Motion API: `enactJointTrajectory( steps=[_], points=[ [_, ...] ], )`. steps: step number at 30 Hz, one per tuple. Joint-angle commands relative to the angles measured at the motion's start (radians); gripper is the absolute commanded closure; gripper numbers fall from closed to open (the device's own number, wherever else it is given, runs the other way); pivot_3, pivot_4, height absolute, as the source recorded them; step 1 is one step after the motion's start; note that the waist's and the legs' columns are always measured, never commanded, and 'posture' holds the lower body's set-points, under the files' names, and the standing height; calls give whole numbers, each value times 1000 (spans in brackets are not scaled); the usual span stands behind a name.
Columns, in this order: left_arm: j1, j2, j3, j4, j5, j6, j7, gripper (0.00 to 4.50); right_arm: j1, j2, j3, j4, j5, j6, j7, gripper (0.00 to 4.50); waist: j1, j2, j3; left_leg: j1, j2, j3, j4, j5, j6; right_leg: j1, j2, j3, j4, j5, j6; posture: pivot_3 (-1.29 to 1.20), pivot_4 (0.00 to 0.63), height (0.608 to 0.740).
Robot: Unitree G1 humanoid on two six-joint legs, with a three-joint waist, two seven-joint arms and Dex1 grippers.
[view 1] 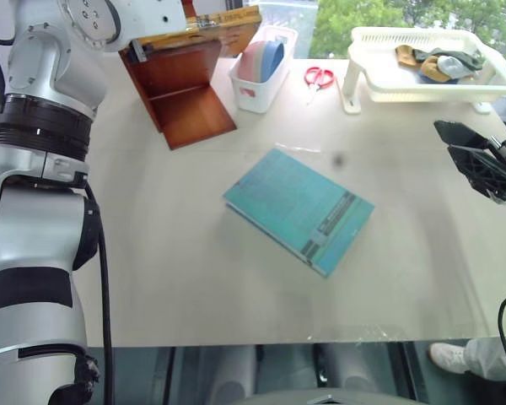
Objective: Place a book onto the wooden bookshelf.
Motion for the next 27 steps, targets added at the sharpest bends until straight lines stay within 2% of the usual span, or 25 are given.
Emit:
enactJointTrajectory(
  steps=[1, 14, 23, 27],
  points=[
    [35, 42, 55, -109, -7, 35, -27, 94, -25, -10, -31, -31, 23, -1, -1, 0, 0, 0, 0, 0, 0, 0, 0, 0, 0, 0, 0, 0, 0, 0, 0, 0, 150, 740],
    [239, 37, 157, -433, -74, 140, -71, 94, -91, -10, -43, 34, 16, -21, -1, 0, 3, 0, 0, 0, 0, -1, 3, 0, 0, 1, 0, -1, 3, 0, 0, 0, 150, 740],
    [401, 43, 211, -793, -82, 331, -173, 94, -95, -30, -45, 88, -31, -74, 22, 0, 2, 0, 0, 0, 0, -1, 4, 0, 0, 1, 0, 0, 3, 0, 0, 0, 150, 740],
    [540, 45, 250, -924, -93, 460, -216, 94, -90, -54, -68, 112, -50, -99, 16, 0, 0, 1, -1, 0, 1, -1, 5, 0, 0, 1, 0, 0, 4, 0, 0, 0, 150, 740]
  ],
)
